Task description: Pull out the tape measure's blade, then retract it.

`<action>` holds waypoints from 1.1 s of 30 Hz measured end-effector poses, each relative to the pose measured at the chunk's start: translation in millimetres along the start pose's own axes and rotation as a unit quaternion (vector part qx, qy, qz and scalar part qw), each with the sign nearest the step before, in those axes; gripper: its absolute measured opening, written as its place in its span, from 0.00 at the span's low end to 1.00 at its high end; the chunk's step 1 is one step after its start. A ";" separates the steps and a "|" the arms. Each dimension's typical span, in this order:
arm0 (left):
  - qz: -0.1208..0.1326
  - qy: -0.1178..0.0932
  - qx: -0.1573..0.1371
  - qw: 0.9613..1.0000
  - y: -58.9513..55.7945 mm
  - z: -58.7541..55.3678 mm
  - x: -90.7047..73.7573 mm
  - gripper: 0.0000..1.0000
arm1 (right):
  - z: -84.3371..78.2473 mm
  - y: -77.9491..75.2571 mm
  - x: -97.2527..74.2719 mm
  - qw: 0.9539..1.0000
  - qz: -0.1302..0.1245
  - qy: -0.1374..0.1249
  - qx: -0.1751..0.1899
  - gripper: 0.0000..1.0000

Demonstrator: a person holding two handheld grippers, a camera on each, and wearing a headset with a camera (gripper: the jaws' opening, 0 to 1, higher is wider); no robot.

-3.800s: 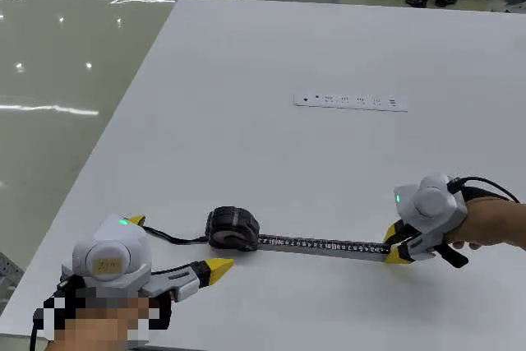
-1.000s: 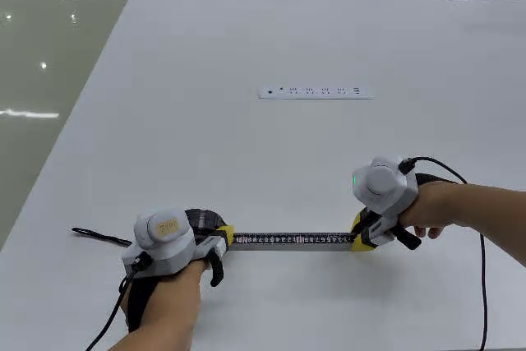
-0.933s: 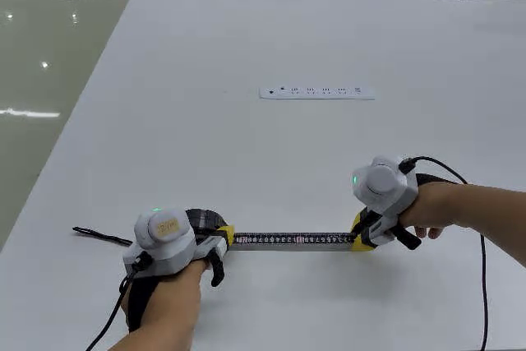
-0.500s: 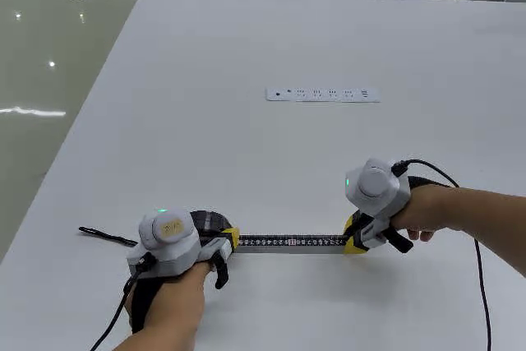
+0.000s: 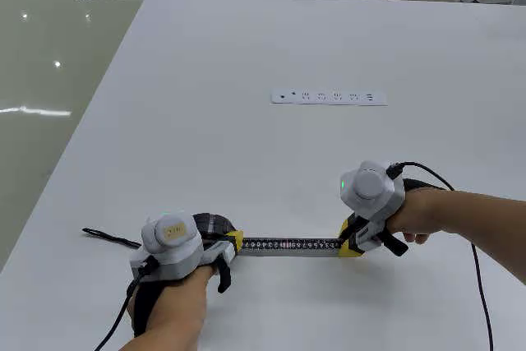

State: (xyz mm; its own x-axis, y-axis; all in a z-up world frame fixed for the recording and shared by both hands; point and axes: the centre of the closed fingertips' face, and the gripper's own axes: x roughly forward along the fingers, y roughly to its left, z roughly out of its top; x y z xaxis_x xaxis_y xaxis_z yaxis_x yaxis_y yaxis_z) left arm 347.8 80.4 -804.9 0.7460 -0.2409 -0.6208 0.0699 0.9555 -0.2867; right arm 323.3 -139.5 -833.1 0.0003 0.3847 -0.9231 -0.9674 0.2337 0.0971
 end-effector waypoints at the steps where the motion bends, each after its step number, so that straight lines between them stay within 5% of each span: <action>1: -0.001 0.000 0.000 1.000 0.0 0.0 -0.1 0.59 | 1.4 0.0 0.5 1.000 0.000 -0.001 -0.001 0.14; 33: -0.011 0.001 -0.009 1.000 0.3 1.5 0.1 0.59 | 39.0 6.2 12.6 0.999 0.013 -0.028 -0.009 0.14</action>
State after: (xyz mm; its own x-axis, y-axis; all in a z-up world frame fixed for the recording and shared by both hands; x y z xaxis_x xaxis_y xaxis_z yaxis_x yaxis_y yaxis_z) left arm 348.9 80.9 -804.0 0.7435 -0.2620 -0.6153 0.0746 0.9468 -0.3129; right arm 327.1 -98.4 -829.6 -0.0121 0.4395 -0.8982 -0.9719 0.2061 0.1139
